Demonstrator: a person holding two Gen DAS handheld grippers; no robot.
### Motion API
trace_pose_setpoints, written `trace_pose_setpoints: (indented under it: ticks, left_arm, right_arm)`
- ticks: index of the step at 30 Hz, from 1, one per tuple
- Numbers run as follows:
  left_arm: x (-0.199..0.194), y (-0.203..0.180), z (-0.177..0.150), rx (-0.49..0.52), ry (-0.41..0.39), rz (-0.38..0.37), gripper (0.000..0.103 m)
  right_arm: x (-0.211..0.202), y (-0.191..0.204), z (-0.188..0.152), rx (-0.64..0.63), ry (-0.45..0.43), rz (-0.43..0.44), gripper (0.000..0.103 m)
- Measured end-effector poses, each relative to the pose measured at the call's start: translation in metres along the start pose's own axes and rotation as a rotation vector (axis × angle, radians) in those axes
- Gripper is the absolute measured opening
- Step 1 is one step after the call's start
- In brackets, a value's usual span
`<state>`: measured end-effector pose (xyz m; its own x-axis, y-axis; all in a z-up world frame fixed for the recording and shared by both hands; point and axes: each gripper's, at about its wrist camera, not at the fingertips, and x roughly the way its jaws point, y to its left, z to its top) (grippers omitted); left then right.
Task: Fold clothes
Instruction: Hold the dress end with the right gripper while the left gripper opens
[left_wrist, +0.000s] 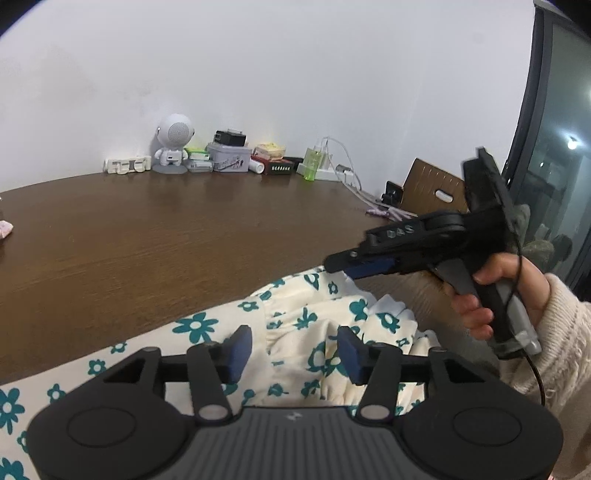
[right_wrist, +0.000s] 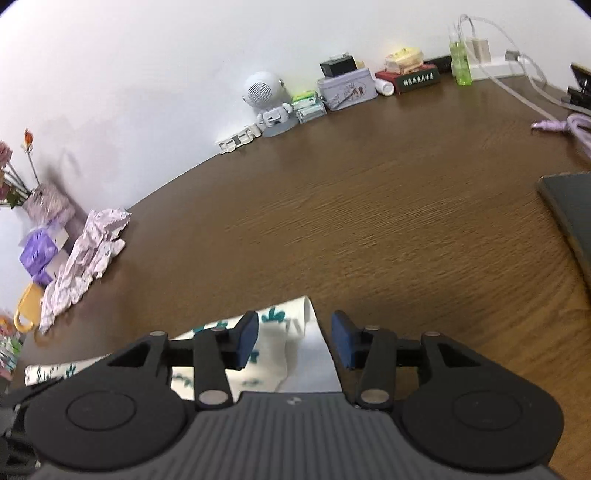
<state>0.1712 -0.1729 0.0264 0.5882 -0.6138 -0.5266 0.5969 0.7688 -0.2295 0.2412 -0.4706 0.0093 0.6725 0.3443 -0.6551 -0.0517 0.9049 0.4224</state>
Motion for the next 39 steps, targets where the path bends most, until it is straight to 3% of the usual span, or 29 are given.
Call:
trace_pose_setpoints:
  ticks: [2,4,5,6,14,16,20,22,25,31,33,37,39]
  left_arm:
    - [0.002,0.000,-0.001,-0.003,0.012,0.011,0.052]
    - [0.002,0.003,-0.001,-0.021,0.016,0.011,0.054]
    - [0.003,0.004,-0.001,-0.032,0.016,0.012,0.054]
    - [0.003,0.006,-0.002,-0.042,0.016,0.012,0.054]
    - [0.009,0.014,-0.004,-0.079,0.032,0.014,0.054]
    - [0.005,0.013,-0.004,-0.081,0.014,0.010,0.054]
    - [-0.003,0.015,-0.003,-0.101,-0.033,0.005,0.055]
    - [-0.003,0.016,-0.003,-0.107,-0.033,0.017,0.055]
    - [-0.003,0.017,-0.002,-0.116,-0.032,0.035,0.052]
    - [-0.002,0.020,-0.003,-0.133,-0.019,0.062,0.037]
    - [0.000,0.022,-0.005,-0.138,-0.001,0.063,0.037]
    - [0.001,0.026,-0.007,-0.149,0.020,0.063,0.037]
    - [0.000,0.027,-0.005,-0.173,0.013,0.059,0.037]
  right_arm:
    - [0.008,0.003,0.001,-0.007,0.014,0.005,0.044]
    - [0.011,0.007,0.000,-0.028,0.030,0.000,0.030]
    - [0.010,0.010,-0.002,-0.046,0.040,-0.009,0.012]
    - [0.008,0.013,-0.004,-0.065,0.049,-0.018,0.008]
    - [-0.008,0.030,-0.025,-0.191,0.093,-0.075,0.006]
    - [-0.010,0.029,-0.024,-0.170,0.086,-0.077,0.009]
    - [-0.020,0.021,-0.016,-0.080,0.035,-0.038,0.026]
    - [-0.026,0.021,-0.012,-0.057,-0.004,-0.007,0.026]
    - [-0.024,0.039,-0.010,-0.123,-0.025,0.038,0.026]
    - [0.009,0.080,-0.014,-0.242,0.039,0.110,0.026]
    - [0.013,0.094,-0.019,-0.292,0.056,0.129,0.026]
    - [0.020,0.105,-0.032,-0.399,0.115,0.041,0.015]
    - [0.019,0.104,-0.037,-0.421,0.102,0.023,0.010]
